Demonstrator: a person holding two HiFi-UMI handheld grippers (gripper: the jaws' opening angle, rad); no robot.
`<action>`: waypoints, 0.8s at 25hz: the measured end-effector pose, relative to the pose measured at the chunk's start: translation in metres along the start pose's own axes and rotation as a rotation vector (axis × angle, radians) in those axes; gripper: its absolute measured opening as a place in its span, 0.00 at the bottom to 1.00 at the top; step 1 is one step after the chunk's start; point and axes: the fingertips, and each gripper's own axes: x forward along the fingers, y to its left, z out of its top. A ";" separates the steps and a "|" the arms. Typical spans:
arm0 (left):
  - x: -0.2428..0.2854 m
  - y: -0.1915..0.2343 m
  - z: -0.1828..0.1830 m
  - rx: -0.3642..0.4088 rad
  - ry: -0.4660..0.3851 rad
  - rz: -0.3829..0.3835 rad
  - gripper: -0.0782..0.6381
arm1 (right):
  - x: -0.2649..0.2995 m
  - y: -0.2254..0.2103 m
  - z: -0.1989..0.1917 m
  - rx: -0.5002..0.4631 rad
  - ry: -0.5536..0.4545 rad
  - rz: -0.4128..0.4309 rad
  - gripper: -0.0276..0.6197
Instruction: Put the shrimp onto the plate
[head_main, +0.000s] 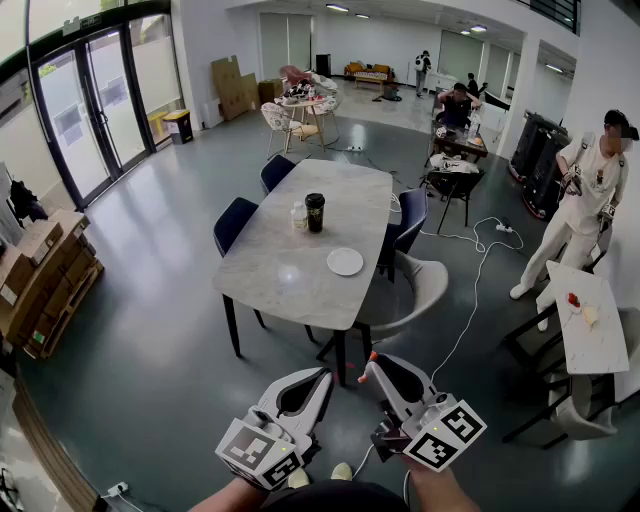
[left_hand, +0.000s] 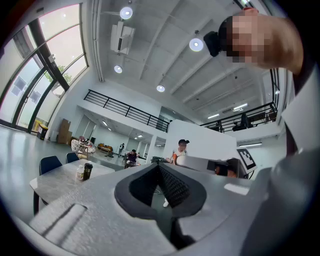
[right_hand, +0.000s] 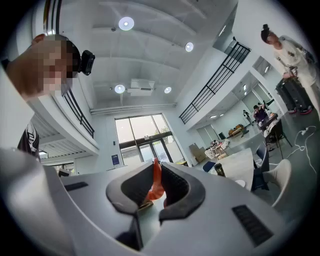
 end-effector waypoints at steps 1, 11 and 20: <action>0.000 -0.001 -0.002 0.001 0.001 0.001 0.12 | -0.001 -0.001 0.000 -0.001 0.002 0.001 0.12; 0.006 -0.005 -0.008 0.001 0.013 0.020 0.12 | -0.008 -0.008 0.003 0.021 -0.011 0.001 0.12; 0.012 0.002 -0.011 0.001 0.006 0.051 0.12 | -0.016 -0.024 0.007 0.032 -0.022 -0.007 0.12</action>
